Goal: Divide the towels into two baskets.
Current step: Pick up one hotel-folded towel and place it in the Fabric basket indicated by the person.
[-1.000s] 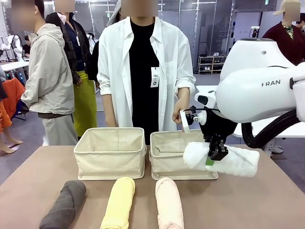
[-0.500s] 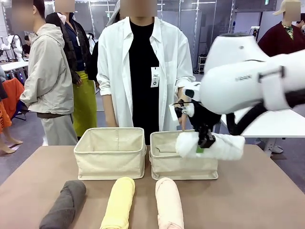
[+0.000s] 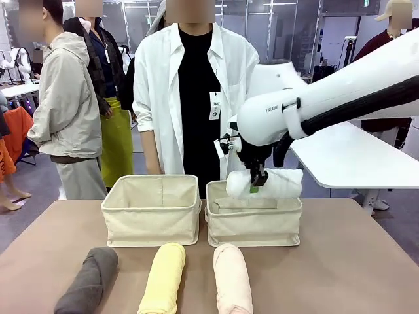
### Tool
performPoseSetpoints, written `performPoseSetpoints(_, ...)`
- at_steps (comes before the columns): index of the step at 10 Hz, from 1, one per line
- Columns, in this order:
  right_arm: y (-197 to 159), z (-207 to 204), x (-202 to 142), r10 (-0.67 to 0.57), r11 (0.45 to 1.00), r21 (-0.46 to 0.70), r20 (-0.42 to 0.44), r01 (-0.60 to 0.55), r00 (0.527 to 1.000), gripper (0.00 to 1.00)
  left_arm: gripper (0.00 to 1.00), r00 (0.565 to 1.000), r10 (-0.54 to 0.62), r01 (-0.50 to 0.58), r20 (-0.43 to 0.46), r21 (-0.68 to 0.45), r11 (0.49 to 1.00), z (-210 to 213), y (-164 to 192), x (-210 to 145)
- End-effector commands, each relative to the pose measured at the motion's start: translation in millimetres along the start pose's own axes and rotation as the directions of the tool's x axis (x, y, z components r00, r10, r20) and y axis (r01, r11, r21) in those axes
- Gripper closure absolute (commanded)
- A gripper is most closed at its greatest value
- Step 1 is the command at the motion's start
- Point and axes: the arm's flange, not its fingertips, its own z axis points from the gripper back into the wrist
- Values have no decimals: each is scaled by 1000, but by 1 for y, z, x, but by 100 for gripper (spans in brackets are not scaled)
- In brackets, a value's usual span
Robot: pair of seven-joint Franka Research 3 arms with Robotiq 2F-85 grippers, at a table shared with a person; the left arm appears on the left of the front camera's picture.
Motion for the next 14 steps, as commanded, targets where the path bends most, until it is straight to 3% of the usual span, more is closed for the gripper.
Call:
performPoseSetpoints(1, -25, -21, 11, 46, 998, -30, -31, -47, 998, 63, 0, 1000, -2, 2, 5, 1, 1000, 3, -1, 0)
performPoseSetpoints(4, -59, -69, 25, 80, 992, -89, -47, -84, 996, 63, 0, 1000, -2, 2, 5, 1, 1000, 3, -1, 0)
performPoseSetpoints(8, -84, -105, 26, 65, 996, -52, -47, -68, 997, 63, 0, 1000, -2, 2, 5, 1, 1000, 3, -1, 0)
performPoseSetpoints(10, -85, -114, 24, 51, 998, -24, -43, -52, 998, 35, 0, 1000, -2, 2, 5, 1, 1000, 3, -1, 0)
performPoseSetpoints(11, -85, -114, 24, 45, 999, -21, -45, -46, 998, 15, 0, 1000, -2, 2, 5, 1, 1000, 3, -1, 0)
performPoseSetpoints(12, -83, -113, 25, 45, 999, -21, -45, -46, 998, 1, 0, 1000, -2, 2, 5, 1, 1000, 3, -1, 0)
performPoseSetpoints(14, -80, -111, 25, 38, 999, -16, -51, -39, 998, 0, 0, 1000, -2, 2, 5, 1, 1000, 3, -1, 0)
